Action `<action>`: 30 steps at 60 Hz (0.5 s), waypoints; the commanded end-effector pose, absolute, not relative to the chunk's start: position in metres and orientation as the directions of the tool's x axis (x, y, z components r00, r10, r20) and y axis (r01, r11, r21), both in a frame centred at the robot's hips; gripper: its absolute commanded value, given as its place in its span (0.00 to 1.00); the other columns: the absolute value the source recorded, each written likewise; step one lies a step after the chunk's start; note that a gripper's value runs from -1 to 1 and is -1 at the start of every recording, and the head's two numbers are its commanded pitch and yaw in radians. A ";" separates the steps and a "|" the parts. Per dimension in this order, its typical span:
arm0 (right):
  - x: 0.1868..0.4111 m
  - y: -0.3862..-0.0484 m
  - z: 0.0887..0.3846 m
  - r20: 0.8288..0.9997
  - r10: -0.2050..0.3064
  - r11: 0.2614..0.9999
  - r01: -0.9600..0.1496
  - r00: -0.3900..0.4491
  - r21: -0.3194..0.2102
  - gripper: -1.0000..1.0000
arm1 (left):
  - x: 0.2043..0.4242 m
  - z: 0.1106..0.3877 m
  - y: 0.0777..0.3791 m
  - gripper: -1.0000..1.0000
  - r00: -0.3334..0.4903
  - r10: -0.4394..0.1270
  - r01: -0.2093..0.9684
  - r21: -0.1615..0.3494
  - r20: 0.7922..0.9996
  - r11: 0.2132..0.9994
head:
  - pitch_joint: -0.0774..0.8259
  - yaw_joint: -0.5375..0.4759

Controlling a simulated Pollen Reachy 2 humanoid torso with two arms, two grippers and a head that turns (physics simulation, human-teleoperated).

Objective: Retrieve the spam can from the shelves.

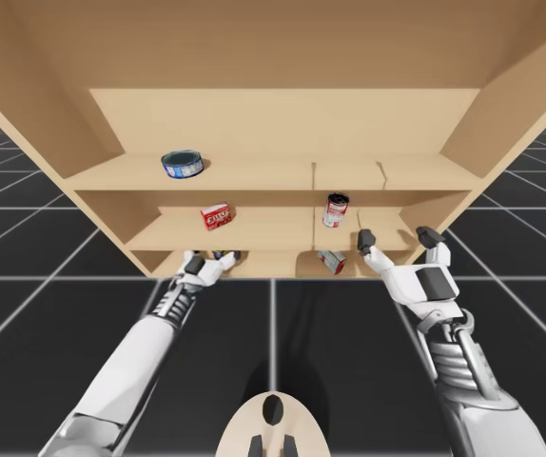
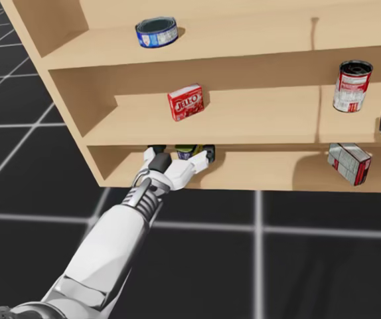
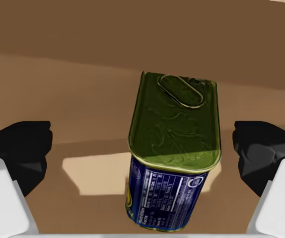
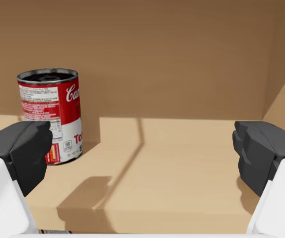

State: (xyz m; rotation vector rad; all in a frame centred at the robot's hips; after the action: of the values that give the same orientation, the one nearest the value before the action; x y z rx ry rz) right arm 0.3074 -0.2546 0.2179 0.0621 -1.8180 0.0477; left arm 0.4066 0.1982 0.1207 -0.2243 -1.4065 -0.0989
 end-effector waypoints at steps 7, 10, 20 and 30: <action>0.307 -0.254 0.219 0.969 -0.025 0.998 -0.066 -0.248 0.009 0.00 | 0.406 0.105 0.155 1.00 0.260 0.150 0.246 -0.216 0.954 0.945 | 0.75 0.74; 0.307 -0.254 0.219 0.969 -0.026 0.998 -0.066 -0.248 0.010 0.00 | 0.406 0.105 0.154 1.00 0.270 0.151 0.250 -0.221 0.951 0.943 | 0.75 0.74; 0.307 -0.254 0.219 0.968 -0.028 0.998 -0.064 -0.249 0.012 0.00 | 0.405 0.104 0.155 1.00 0.272 0.160 0.257 -0.232 0.949 0.938 | 0.75 0.74; 0.306 -0.255 0.220 0.967 -0.035 0.998 -0.060 -0.253 0.020 0.00 | 0.401 0.116 0.157 1.00 0.166 0.188 0.282 -0.230 0.968 0.932 | 0.75 0.74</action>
State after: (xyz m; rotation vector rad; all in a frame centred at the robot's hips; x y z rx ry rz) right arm 0.3067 -0.2558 0.2199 0.0631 -1.8247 0.0356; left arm 0.4100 0.1948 0.1202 -0.2857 -1.3864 -0.0988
